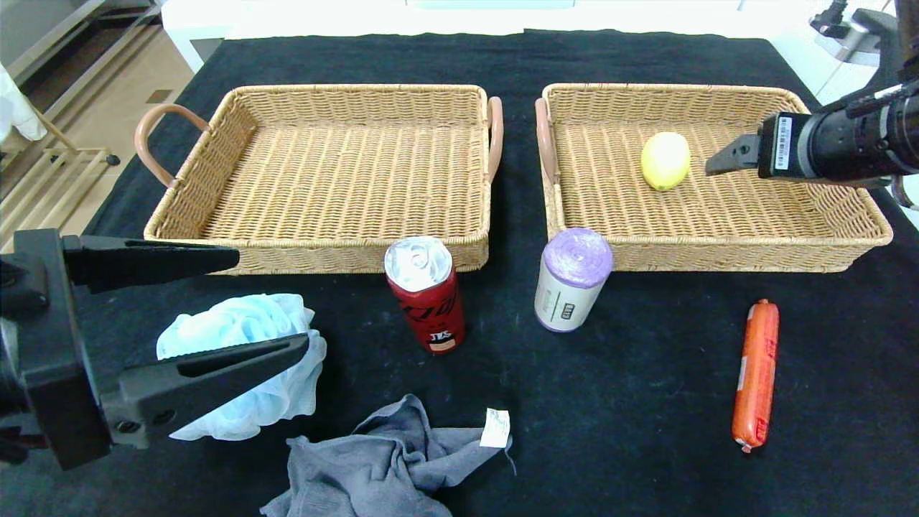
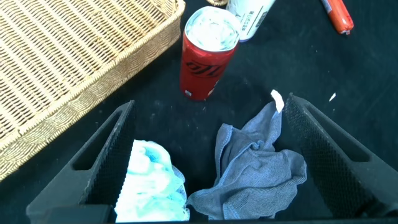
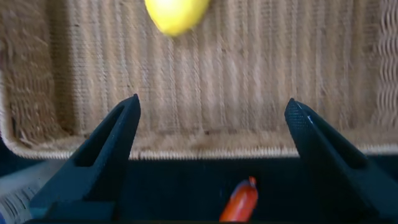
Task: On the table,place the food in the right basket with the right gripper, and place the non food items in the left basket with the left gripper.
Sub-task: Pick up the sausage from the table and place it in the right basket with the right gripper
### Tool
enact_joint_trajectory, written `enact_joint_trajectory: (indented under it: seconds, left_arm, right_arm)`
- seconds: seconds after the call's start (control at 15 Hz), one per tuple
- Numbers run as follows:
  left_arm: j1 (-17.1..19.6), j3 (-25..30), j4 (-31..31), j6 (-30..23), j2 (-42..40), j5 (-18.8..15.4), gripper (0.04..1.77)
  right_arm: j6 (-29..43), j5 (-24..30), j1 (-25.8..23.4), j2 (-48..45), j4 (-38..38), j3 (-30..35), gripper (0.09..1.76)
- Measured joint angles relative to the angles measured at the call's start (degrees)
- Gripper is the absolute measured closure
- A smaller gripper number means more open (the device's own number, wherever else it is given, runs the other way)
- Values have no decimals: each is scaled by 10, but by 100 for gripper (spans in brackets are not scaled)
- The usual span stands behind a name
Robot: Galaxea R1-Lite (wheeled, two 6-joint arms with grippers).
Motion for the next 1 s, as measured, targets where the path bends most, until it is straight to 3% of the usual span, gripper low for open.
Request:
enact_joint_trajectory:
  seconds: [0.53, 1.0]
  left_arm:
    - [0, 2, -1, 0, -1, 0, 9]
    - [0, 2, 0, 0, -2, 0, 9]
  right_arm:
    - [132, -8, 9, -38, 171, 24, 15]
    - [197, -8, 4, -43, 181, 90, 15]
